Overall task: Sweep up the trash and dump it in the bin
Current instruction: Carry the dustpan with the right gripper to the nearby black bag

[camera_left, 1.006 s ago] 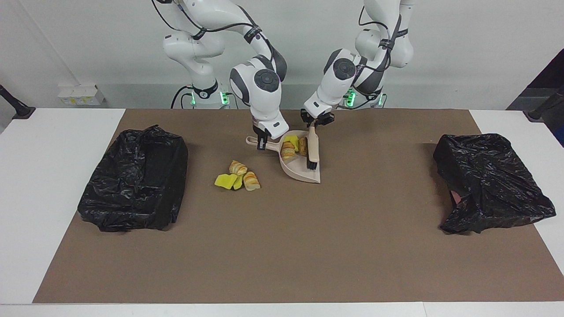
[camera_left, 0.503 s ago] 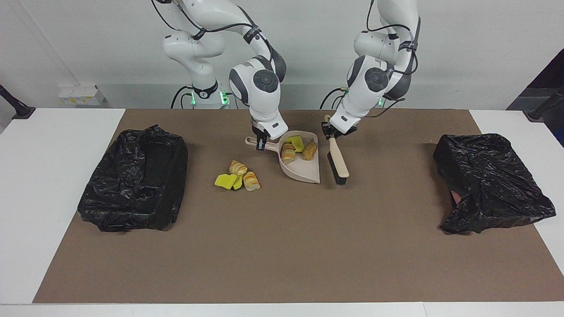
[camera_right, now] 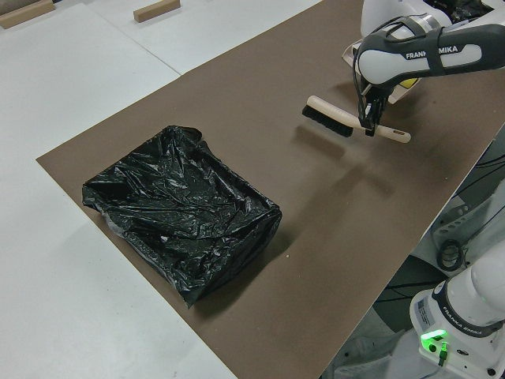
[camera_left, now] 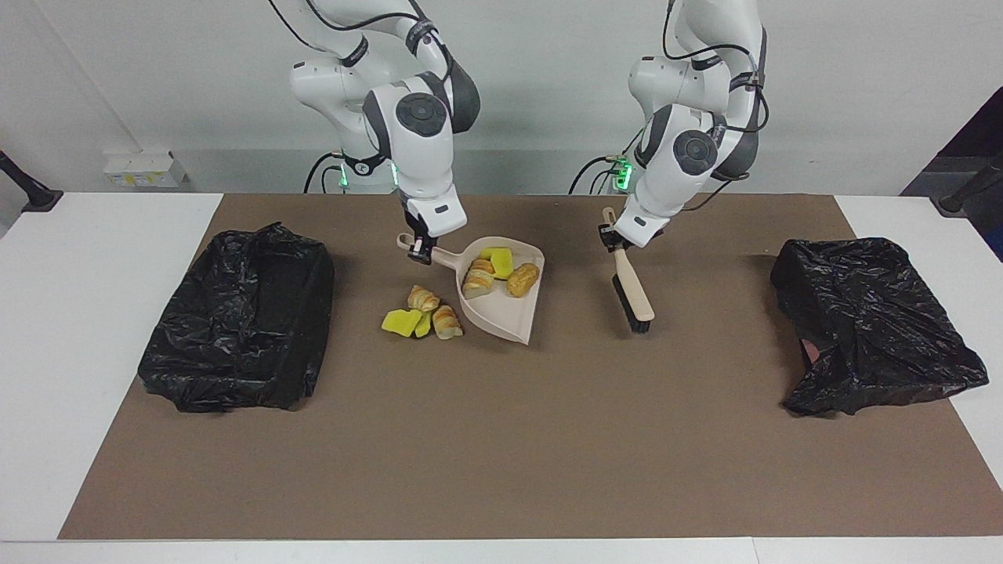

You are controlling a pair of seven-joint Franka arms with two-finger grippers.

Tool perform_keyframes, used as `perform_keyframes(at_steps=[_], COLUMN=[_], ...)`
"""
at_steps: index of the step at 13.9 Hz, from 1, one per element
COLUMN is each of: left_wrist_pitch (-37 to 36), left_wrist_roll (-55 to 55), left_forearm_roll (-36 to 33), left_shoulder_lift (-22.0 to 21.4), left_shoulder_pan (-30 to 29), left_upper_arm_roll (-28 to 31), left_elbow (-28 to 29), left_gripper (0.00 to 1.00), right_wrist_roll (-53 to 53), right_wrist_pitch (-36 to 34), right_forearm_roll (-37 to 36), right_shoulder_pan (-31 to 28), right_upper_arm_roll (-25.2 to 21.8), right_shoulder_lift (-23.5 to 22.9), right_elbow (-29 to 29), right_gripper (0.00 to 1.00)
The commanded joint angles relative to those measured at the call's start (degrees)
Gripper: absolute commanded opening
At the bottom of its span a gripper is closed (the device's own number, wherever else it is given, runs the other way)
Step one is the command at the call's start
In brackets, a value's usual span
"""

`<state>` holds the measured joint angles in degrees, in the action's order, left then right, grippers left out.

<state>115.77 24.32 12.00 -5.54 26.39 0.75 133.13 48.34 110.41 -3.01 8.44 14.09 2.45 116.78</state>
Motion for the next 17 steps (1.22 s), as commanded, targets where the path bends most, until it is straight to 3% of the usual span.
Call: perform_keyframes(at_steps=[1, 6, 8, 12, 13, 15, 17], left_wrist_pitch=[-0.11, 0.95, 5.67, 8.77, 8.95, 8.69, 7.89], left_wrist_roll=[5.63, 15.92, 18.91, 18.92, 18.05, 17.25, 17.69], left_forearm_roll=[-1.19, -0.4, 0.65, 2.85, 2.85, 2.85, 2.94], left_shoulder_lift=[-2.98, -2.81, -2.37, -2.55, -2.37, -1.5, -0.27], left_shoulder_pan=[4.62, 15.25, 17.91, 19.23, 19.06, 18.44, 17.39], left_upper_arm_roll=[-0.31, -0.57, -0.58, -0.58, -0.49, -0.31, -0.05], left_elbow=[2.31, 3.8, 6.16, 7.23, 7.23, 6.18, 4.08], left_gripper=[0.0, 0.0, 0.0, 0.0, 0.04, 1.0, 1.0], right_wrist_roll=[6.83, 22.56, 26.53, 34.18, 35.5, 38.13, 39.11], right_wrist_pitch=[-3.16, -7.75, -7.49, -6.26, -5.65, -4.07, -3.27], right_forearm_roll=[2.48, 2.84, 1.96, -8.83, -11.11, -17.26, -22.1], right_shoulder_pan=[-0.44, -0.44, -0.44, -0.44, -0.44, -0.44, -0.01], right_upper_arm_roll=[-6.94, -25.74, -31.55, -40.53, -41.59, -41.6, -41.08], right_shoulder_lift=[4.48, 6.78, 6.78, 6.86, 6.86, 6.86, 6.78], right_elbow=[-0.67, -3.23, -3.23, -4.02, -4.02, -4.02, -3.75], right_gripper=[0.0, 0.0, 0.0, 0.0, 0.0, 0.0, 0.0])
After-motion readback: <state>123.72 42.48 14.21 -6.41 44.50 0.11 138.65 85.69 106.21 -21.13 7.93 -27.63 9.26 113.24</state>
